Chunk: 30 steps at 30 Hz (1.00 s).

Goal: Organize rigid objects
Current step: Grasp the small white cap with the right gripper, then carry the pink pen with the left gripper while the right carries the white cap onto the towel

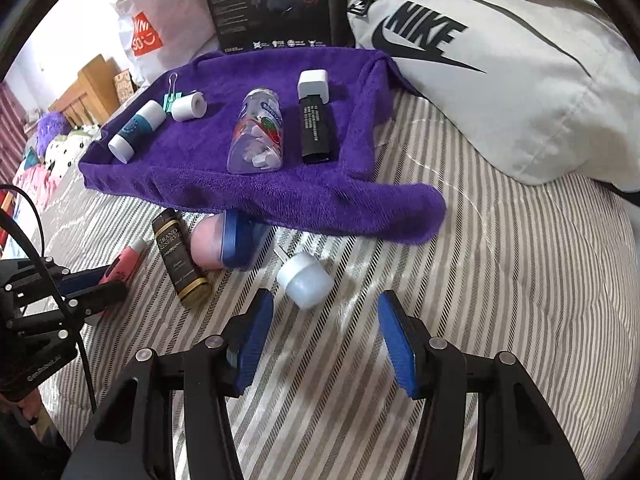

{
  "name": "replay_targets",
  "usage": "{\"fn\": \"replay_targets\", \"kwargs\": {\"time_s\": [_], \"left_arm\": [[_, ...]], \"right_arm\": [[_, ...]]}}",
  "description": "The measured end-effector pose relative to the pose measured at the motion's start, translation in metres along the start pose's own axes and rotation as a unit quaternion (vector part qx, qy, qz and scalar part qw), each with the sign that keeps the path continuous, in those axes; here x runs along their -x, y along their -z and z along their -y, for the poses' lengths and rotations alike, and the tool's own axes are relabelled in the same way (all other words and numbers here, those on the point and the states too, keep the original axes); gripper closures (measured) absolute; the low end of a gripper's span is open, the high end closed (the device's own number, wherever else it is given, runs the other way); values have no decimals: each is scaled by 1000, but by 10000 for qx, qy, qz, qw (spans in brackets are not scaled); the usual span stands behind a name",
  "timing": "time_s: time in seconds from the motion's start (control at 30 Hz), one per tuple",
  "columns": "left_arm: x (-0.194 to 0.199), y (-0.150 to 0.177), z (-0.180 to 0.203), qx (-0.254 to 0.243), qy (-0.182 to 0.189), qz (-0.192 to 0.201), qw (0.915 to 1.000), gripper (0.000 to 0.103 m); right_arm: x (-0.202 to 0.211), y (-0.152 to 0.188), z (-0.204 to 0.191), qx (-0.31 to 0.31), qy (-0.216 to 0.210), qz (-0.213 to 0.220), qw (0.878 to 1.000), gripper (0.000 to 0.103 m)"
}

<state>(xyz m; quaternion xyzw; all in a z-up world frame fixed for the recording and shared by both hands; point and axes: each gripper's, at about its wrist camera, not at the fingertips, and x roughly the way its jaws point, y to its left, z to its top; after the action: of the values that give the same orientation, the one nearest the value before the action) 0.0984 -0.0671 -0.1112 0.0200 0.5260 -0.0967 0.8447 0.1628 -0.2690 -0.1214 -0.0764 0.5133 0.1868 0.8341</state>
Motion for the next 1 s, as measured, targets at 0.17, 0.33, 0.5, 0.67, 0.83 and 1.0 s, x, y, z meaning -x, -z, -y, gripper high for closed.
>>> {"fn": "replay_targets", "kwargs": {"time_s": [0.17,0.33,0.5,0.67,0.83,1.0], "left_arm": [[0,-1,-3,60,96,1,9999,91],[-2,-1,-2,20,46,21,10000,91],[-3,-1,4,-125,-121,78,9998,91],[0,0,-10,146,226,52,9996,91],[6,1,-18,223,296,93,9993,91],[15,0,-28,317,385,175,9986,91]], "right_arm": [[-4,-7,-3,172,44,108,9998,65],[-2,-7,-4,259,-9,43,9997,74],[-3,-1,-10,332,29,65,9994,73],[-2,-2,-9,249,-12,23,9997,74],[9,0,-8,221,-74,82,9997,74],[17,-1,-10,174,-148,123,9997,74]]}}
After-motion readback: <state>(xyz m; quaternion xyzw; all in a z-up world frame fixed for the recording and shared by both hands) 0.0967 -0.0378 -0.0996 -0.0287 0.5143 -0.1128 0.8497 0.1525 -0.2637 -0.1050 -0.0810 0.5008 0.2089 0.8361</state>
